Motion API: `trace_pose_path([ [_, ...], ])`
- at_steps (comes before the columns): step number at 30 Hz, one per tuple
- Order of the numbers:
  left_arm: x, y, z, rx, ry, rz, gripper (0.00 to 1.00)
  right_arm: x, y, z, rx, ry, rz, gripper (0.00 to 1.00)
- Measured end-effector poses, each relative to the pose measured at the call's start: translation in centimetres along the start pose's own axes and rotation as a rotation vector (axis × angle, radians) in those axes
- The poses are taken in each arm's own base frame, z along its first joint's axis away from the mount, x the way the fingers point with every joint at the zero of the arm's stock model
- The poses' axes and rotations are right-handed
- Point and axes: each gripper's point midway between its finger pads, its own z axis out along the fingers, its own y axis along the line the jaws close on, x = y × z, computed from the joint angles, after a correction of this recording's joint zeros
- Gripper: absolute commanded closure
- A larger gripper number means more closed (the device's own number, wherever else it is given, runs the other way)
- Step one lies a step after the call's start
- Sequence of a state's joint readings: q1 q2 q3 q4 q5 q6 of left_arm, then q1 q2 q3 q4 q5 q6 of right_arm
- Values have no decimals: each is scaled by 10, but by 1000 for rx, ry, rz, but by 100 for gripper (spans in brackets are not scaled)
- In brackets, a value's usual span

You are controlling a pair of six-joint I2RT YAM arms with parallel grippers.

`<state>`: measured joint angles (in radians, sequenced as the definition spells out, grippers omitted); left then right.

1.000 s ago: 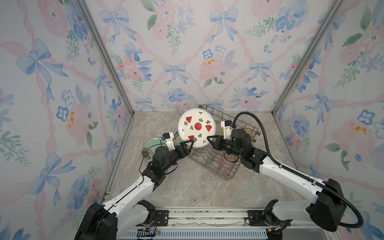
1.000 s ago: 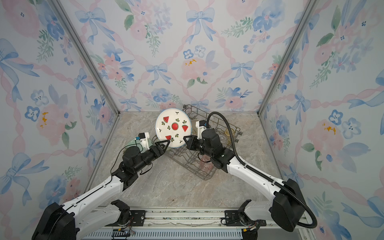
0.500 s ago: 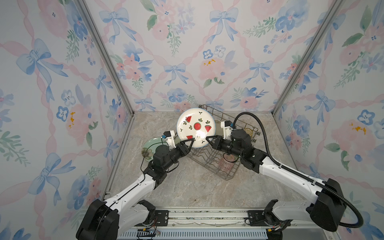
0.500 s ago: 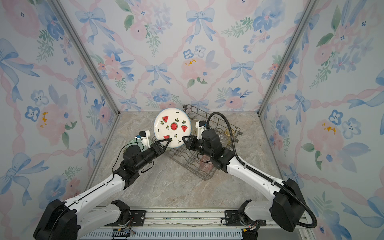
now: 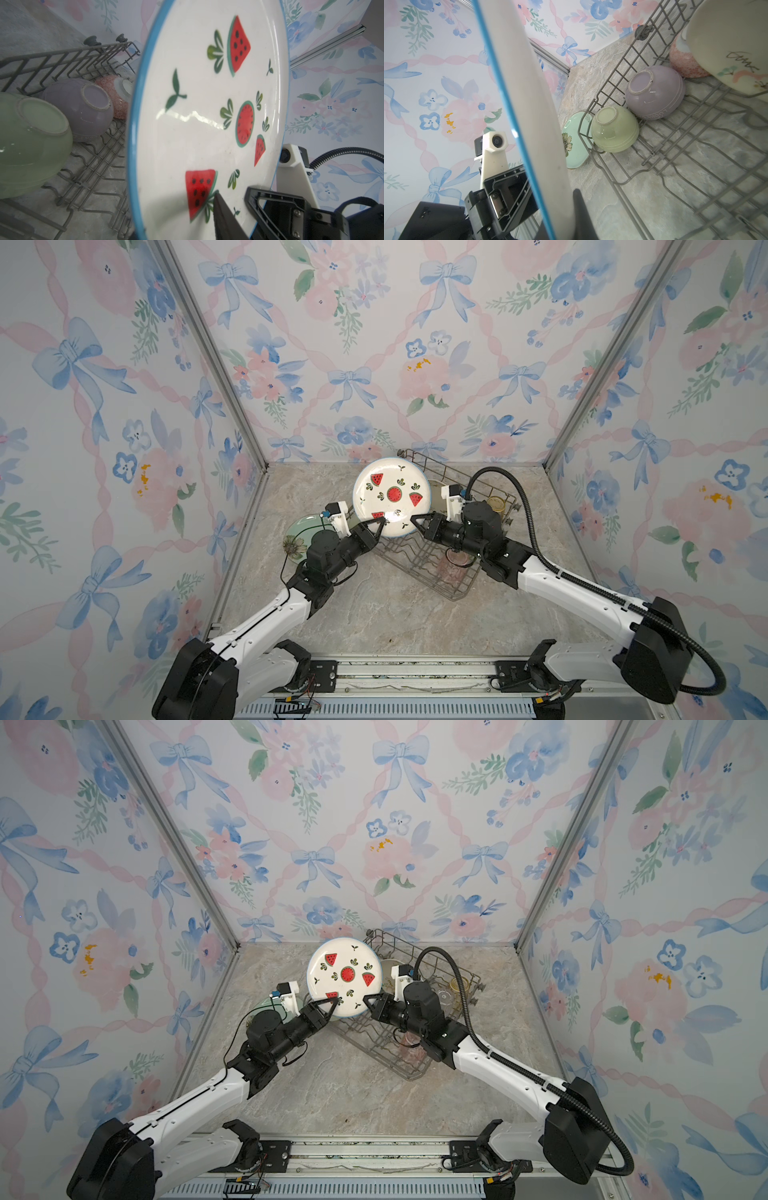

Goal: Unload the mixed dishes from the dish rack
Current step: 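Grasp the watermelon plate rim with the left gripper and open the right gripper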

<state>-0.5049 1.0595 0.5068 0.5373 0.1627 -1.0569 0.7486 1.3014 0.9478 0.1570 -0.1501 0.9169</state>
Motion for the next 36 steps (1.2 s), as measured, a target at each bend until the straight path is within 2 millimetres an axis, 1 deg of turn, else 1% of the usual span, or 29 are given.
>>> trace_pose_path([
  [1,0,0,0,-1,1,-1,64,0,0,0,0,0,0,100],
  [4,1,2,0,-7,2,-6,73,0,0,-1,1,-3,1,100],
  [5,0,1,0,-6,1,-11,79,-1,0,-1,2,-7,5,100],
  [6,0,1,0,-3,-2,-20,88,-2,-1,-1,5,-12,12,100],
  [7,-3,-1,0,4,-9,-32,93,-5,-2,-2,10,-23,21,100],
  [10,-13,-9,-1,33,-43,-85,95,-7,0,-3,3,-32,35,100],
  [13,-14,-12,-1,47,-49,-98,100,-10,4,-5,-10,-41,37,100],
  [19,-12,-10,4,44,-37,-106,100,-11,0,-5,6,-50,39,100],
  [21,-12,-10,4,45,-36,-106,100,-11,0,-5,9,-50,39,96],
  [24,-12,-11,4,47,-36,-98,100,-11,0,-6,13,-52,32,93],
  [26,-13,-12,3,50,-38,-93,100,-11,1,-7,12,-53,28,89],
  [30,-14,-15,1,56,-40,-84,100,-10,2,-8,11,-52,7,87],
  [31,-14,-16,0,58,-40,-80,100,-9,2,-8,14,-50,0,85],
  [33,-14,-16,0,59,-41,-72,100,-7,-1,-8,27,-41,-20,75],
  [34,-14,-18,-1,66,-41,-58,100,-4,-4,-8,43,-33,-34,72],
  [36,-15,-24,-2,78,-43,-26,100,5,-13,-7,79,0,-48,71],
])
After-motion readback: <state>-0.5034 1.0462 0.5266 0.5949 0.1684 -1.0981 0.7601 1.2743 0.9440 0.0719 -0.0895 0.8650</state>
